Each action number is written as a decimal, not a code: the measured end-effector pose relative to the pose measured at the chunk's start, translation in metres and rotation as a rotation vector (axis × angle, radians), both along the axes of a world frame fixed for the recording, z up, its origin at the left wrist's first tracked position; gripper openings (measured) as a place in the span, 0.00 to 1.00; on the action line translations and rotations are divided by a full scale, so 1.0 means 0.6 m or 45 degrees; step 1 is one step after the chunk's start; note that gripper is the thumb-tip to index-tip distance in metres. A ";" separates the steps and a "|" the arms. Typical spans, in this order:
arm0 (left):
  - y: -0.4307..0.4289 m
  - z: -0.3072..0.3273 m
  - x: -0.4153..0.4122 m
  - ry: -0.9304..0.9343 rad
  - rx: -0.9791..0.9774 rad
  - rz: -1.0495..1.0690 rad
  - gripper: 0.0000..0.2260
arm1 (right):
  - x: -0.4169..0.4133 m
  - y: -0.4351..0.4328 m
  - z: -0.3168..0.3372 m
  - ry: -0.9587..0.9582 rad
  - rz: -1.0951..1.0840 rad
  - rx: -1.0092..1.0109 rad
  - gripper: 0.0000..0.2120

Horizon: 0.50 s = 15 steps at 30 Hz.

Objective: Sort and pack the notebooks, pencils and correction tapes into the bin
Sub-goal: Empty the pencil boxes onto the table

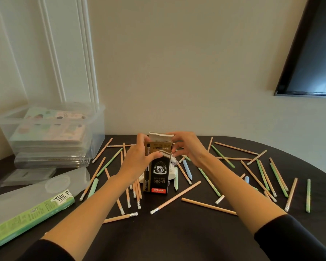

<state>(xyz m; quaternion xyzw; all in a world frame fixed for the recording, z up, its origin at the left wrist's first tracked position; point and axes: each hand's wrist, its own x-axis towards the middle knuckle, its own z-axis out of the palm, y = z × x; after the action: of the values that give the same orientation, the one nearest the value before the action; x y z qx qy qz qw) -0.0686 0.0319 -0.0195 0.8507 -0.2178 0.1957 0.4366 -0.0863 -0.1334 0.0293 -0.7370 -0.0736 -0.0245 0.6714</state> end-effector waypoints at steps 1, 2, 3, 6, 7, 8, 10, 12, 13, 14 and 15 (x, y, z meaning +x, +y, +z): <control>-0.002 0.000 0.001 -0.004 -0.003 0.008 0.20 | 0.000 -0.003 -0.002 -0.013 0.038 -0.016 0.13; -0.002 -0.001 0.003 -0.013 -0.006 0.014 0.20 | 0.001 -0.006 -0.004 -0.030 0.070 -0.048 0.12; -0.002 -0.003 0.004 -0.023 -0.009 0.015 0.20 | 0.003 -0.007 -0.006 -0.053 0.079 -0.104 0.12; -0.001 -0.006 0.004 -0.031 -0.032 0.004 0.20 | 0.013 -0.004 -0.012 -0.186 -0.014 -0.315 0.11; -0.001 -0.007 0.004 -0.032 -0.035 0.001 0.20 | 0.016 -0.002 -0.013 -0.233 -0.048 -0.363 0.10; 0.000 -0.008 0.005 -0.036 -0.035 0.000 0.20 | 0.017 -0.001 -0.013 -0.271 -0.070 -0.397 0.10; 0.000 -0.008 0.006 -0.047 -0.032 0.001 0.20 | 0.019 0.001 -0.014 -0.320 -0.088 -0.437 0.10; -0.001 -0.008 0.006 -0.049 -0.032 0.002 0.20 | 0.020 0.002 -0.014 -0.353 -0.091 -0.470 0.11; -0.001 -0.008 0.007 -0.043 -0.035 0.000 0.21 | 0.020 0.002 -0.015 -0.371 -0.096 -0.488 0.11; -0.002 -0.007 0.007 -0.035 -0.042 -0.002 0.21 | 0.019 0.002 -0.015 -0.393 -0.107 -0.509 0.11; -0.002 -0.007 0.008 -0.029 -0.048 -0.003 0.21 | 0.019 0.002 -0.015 -0.420 -0.121 -0.535 0.11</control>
<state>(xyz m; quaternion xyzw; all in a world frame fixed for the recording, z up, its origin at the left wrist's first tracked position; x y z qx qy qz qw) -0.0639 0.0308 -0.0240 0.8398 -0.2201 0.2087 0.4502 -0.0751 -0.1323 0.0201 -0.8488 -0.1508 -0.1599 0.4809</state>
